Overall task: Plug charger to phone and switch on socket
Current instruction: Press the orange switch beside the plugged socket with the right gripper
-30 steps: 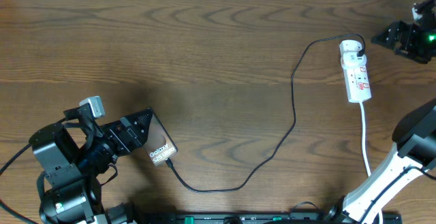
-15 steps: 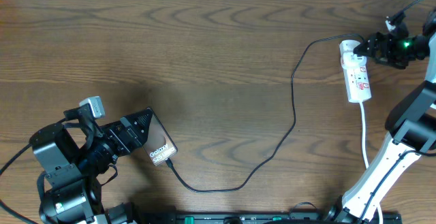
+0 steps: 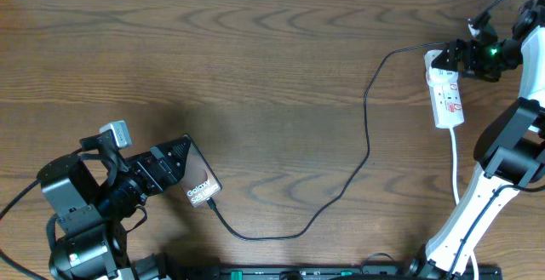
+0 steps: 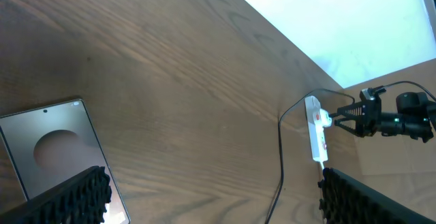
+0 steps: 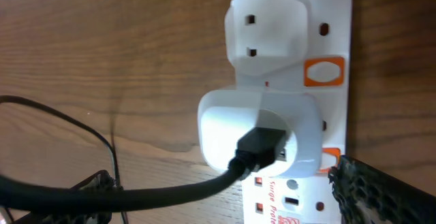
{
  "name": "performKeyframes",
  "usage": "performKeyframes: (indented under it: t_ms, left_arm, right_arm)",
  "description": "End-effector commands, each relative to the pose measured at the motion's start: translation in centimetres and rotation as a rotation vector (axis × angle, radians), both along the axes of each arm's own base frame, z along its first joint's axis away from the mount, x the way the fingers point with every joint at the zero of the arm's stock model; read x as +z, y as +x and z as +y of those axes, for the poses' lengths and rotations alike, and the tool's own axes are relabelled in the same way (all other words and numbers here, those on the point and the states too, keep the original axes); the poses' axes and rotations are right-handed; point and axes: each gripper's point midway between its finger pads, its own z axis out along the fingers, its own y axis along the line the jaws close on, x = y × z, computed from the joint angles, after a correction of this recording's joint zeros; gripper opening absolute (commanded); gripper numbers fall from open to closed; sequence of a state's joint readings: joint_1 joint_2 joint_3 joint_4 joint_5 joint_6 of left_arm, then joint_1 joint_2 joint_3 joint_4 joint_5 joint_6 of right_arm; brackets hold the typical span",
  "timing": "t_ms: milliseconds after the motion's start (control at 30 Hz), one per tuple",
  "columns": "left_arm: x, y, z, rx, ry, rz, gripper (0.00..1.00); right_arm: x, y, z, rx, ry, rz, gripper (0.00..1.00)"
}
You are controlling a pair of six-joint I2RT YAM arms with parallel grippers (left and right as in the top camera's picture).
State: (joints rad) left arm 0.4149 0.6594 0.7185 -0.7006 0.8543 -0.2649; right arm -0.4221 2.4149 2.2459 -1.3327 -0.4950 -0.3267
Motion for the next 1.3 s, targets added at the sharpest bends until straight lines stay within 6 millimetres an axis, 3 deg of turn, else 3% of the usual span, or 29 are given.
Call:
performKeyframes:
  t_ms: [0, 967, 1267]
  left_arm:
    - [0.0, 0.0, 0.1, 0.001, 0.016, -0.004, 0.96]
    - [-0.2, -0.2, 0.0, 0.001, 0.010, 0.010, 0.96]
    - [-0.3, -0.2, 0.0, 0.001, 0.008, 0.014, 0.96]
  right_arm:
    - [-0.6, 0.2, -0.2, -0.014, -0.016, 0.018, 0.99]
    - [-4.0, -1.0, 0.7, -0.050, 0.042, 0.106, 0.99]
    - [-4.3, -0.7, 2.5, -0.012, 0.042, 0.112, 0.99]
